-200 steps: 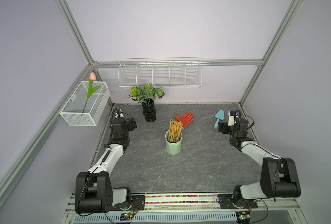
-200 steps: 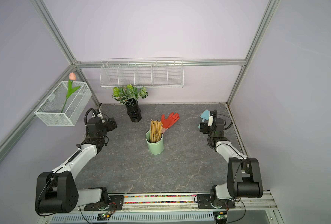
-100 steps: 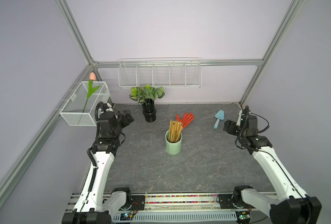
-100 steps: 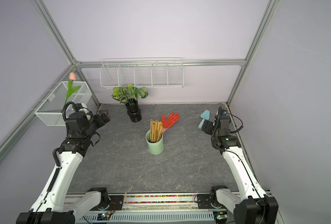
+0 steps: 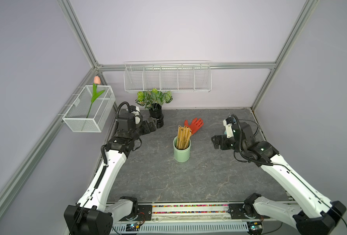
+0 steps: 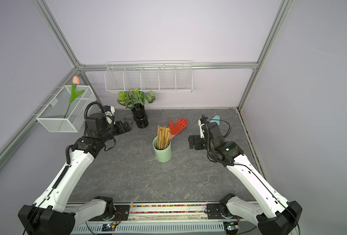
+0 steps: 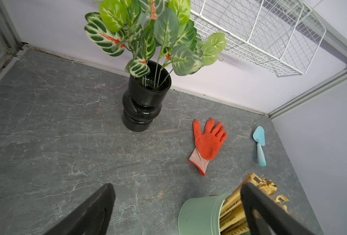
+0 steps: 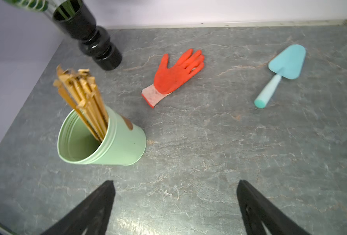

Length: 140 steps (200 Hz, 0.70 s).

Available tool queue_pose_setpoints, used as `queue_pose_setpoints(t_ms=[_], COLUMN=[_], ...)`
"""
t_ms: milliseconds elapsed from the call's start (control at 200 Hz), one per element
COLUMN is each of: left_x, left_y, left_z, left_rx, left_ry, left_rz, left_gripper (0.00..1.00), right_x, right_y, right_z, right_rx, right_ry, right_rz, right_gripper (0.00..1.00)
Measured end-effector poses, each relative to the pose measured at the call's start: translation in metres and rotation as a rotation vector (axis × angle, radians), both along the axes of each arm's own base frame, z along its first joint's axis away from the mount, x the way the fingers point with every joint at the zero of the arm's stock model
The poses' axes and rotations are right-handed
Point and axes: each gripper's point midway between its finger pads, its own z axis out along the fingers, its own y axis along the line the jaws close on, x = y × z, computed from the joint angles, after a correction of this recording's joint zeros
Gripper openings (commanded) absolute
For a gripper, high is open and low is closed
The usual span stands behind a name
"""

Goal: Take the straws out of the storage container
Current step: Pick up the straw from the container.

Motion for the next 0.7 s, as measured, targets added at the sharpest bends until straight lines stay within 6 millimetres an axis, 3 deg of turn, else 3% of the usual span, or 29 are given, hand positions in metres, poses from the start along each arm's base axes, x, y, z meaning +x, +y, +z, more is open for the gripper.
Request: queue_pose_setpoints(t_ms=[285, 360, 510, 700], left_x=[-0.007, -0.008, -0.008, -0.008], left_y=[-0.011, -0.012, -0.013, -0.013], left_z=[-0.017, -0.02, -0.021, -0.022], left_rx=[0.009, 0.008, 0.007, 0.006], left_ry=[0.033, 0.041, 0.044, 0.047], left_rz=[-0.06, -0.065, -0.068, -0.07], left_gripper=[1.0, 1.0, 1.0, 1.0], right_x=[0.002, 0.004, 0.006, 0.012], right_y=[0.076, 0.09, 0.11, 0.122], right_z=[-0.014, -0.018, -0.028, -0.04], right_rx=[-0.023, -0.021, -0.018, -0.008], right_ry=[0.053, 0.065, 0.079, 0.094], right_rz=[0.15, 0.165, 0.18, 0.174], right_gripper=[0.52, 0.47, 0.34, 0.3])
